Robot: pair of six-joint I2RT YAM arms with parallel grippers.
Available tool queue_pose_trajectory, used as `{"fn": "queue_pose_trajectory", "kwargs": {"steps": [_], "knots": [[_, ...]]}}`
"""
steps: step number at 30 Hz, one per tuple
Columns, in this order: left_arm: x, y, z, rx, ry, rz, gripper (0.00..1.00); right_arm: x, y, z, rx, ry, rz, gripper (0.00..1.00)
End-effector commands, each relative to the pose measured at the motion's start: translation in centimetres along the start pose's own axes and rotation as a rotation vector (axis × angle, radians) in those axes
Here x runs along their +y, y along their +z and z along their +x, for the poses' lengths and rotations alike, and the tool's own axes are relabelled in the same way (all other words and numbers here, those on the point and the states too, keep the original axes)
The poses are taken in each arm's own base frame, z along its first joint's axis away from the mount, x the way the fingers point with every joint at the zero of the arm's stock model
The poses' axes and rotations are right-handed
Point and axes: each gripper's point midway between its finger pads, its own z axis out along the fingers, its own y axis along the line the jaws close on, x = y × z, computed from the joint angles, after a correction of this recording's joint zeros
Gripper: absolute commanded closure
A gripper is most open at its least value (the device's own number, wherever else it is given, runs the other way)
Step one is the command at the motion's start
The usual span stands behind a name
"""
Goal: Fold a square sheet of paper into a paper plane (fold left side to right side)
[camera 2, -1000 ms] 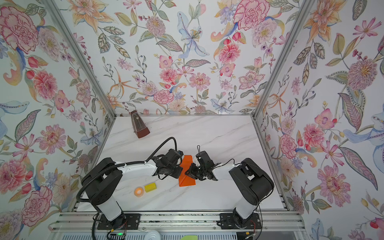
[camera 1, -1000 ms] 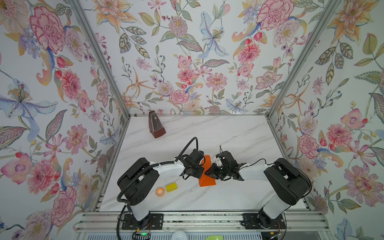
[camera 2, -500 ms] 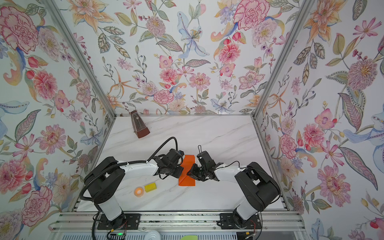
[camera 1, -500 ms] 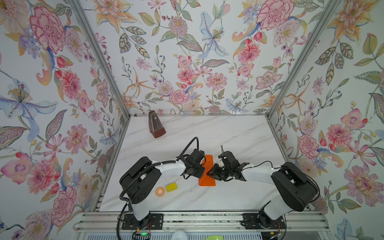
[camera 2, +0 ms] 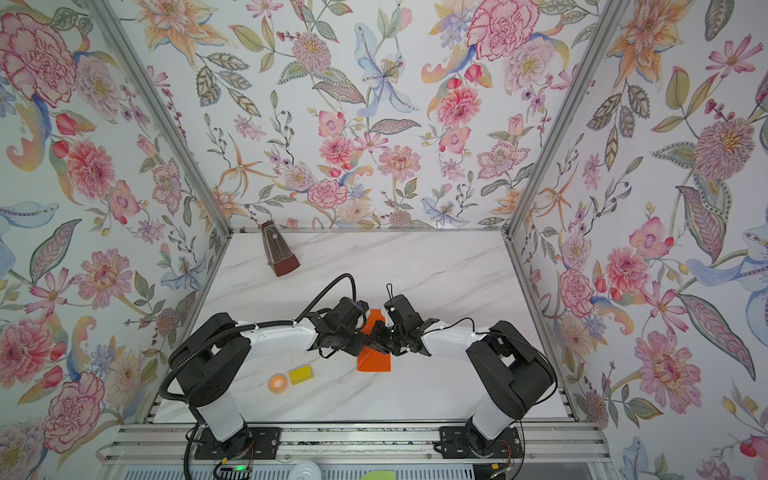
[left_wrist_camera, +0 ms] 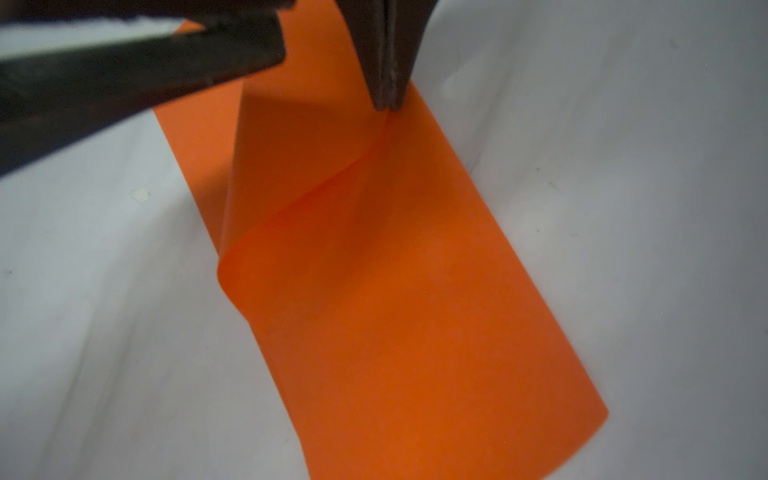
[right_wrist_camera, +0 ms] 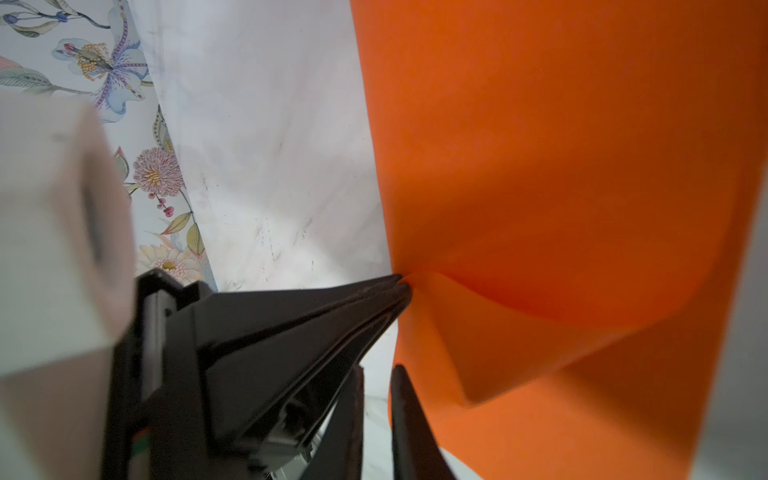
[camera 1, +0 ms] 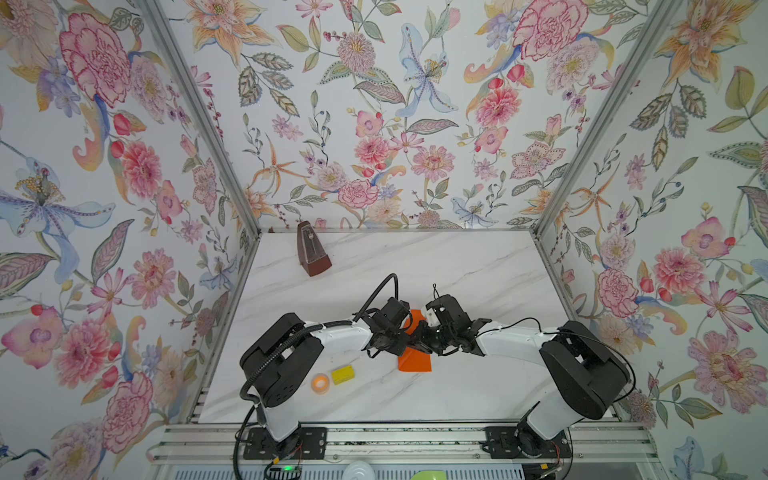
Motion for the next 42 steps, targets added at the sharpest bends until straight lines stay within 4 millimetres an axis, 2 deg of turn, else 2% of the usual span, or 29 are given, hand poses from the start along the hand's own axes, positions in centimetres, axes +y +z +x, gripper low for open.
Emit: {"fn": "queue_pose_trajectory", "kwargs": {"steps": [1, 8, 18, 20, 23, 27, 30, 36, 42], "knots": [[2.4, 1.3, 3.1, 0.119, -0.001, -0.086, 1.0, -1.5, 0.8, -0.1, 0.006, 0.01, 0.053, 0.85], [2.8, 1.6, 3.6, 0.142, -0.001, -0.106, 1.0, -6.7, 0.8, 1.8, 0.027, 0.038, 0.191, 0.85], [3.0, 2.2, 4.6, 0.18, 0.009, -0.105, 1.0, -13.5, -1.4, 6.7, 0.075, 0.1, 0.312, 0.86], [2.8, 2.3, 4.6, 0.178, 0.023, -0.092, 1.0, -13.9, -2.0, 7.2, 0.075, 0.106, 0.319, 0.86], [2.3, 2.3, 4.4, 0.172, 0.051, -0.063, 1.0, -11.9, -2.8, 6.4, 0.042, 0.072, 0.263, 0.86], [1.5, 2.5, 4.0, 0.157, 0.106, -0.019, 1.0, -6.1, -3.9, 3.8, -0.019, -0.052, 0.113, 0.86], [0.9, 2.5, 3.7, 0.148, 0.151, 0.011, 1.0, -3.1, -4.3, 2.2, -0.025, -0.11, 0.043, 0.89], [0.1, 2.5, 3.3, 0.134, 0.228, 0.062, 1.0, -1.9, -3.5, 0.4, 0.023, -0.136, 0.02, 0.92], [0.0, 2.5, 3.2, 0.135, 0.262, 0.068, 1.0, -2.3, -2.6, 0.2, 0.078, -0.148, 0.027, 0.93]]}}
